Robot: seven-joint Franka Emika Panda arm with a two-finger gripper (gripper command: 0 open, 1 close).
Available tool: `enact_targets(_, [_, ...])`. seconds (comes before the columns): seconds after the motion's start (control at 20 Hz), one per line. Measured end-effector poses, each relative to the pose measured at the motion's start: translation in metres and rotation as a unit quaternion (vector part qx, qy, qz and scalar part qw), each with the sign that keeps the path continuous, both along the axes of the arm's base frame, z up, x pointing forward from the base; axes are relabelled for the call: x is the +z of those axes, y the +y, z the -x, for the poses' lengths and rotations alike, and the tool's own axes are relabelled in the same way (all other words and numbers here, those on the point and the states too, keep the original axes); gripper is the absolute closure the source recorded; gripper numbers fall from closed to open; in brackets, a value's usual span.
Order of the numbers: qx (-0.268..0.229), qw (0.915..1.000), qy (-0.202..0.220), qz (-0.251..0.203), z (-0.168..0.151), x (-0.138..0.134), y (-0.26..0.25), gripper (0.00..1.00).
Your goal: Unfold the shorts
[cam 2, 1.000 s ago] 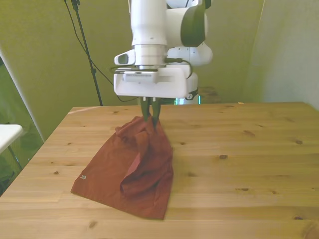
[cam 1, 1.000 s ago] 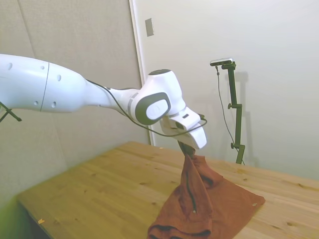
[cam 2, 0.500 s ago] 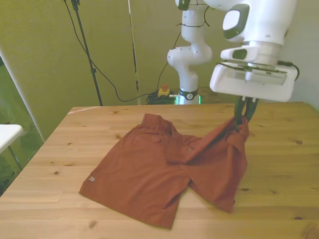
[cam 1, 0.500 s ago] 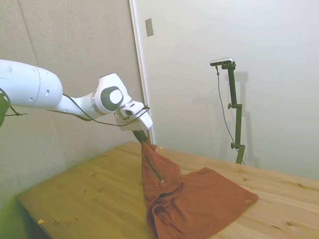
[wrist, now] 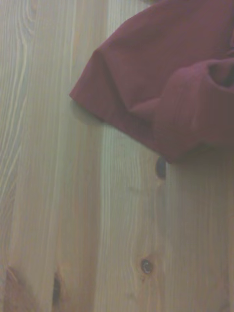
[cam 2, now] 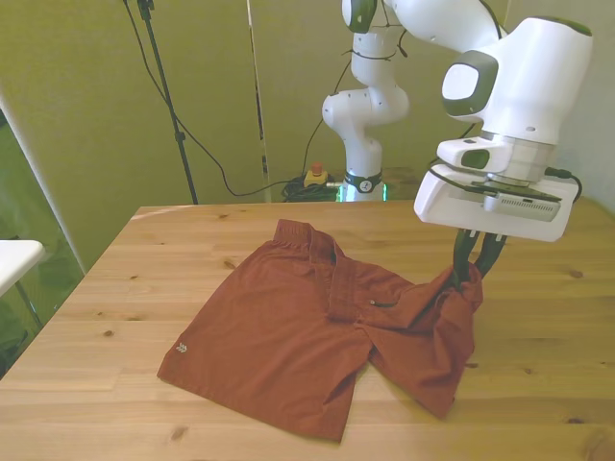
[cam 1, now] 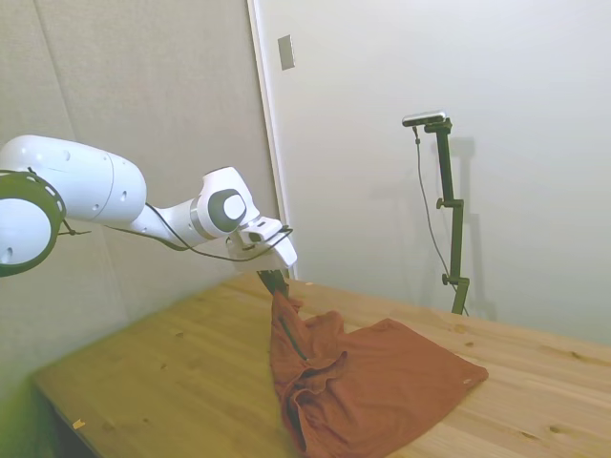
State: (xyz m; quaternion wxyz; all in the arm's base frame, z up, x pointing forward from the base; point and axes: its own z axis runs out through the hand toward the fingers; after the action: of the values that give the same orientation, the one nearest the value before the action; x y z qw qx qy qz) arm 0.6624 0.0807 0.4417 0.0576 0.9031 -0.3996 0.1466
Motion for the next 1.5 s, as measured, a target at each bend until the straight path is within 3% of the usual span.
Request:
enact_targets(0.2, [0.016,0.9999,0.007,0.000,0.007,0.010,0.007,0.00])
enact_targets(0.4, [0.027,0.9996,0.008,0.005,0.028,0.039,-0.001,0.00])
enact_targets(0.65, [0.038,0.9986,0.035,0.016,0.063,0.054,-0.071,0.00])
enact_targets(0.85, [0.071,0.9965,0.045,0.006,0.068,0.035,-0.151,0.00])
enact_targets(1.05, [0.119,0.9916,0.040,-0.033,0.059,-0.006,-0.203,0.00])
enact_targets(1.25, [0.142,0.9873,0.049,-0.053,0.049,-0.036,-0.220,0.00])
enact_targets(1.5, [0.157,0.9845,0.036,-0.069,0.039,-0.054,-0.221,0.00])
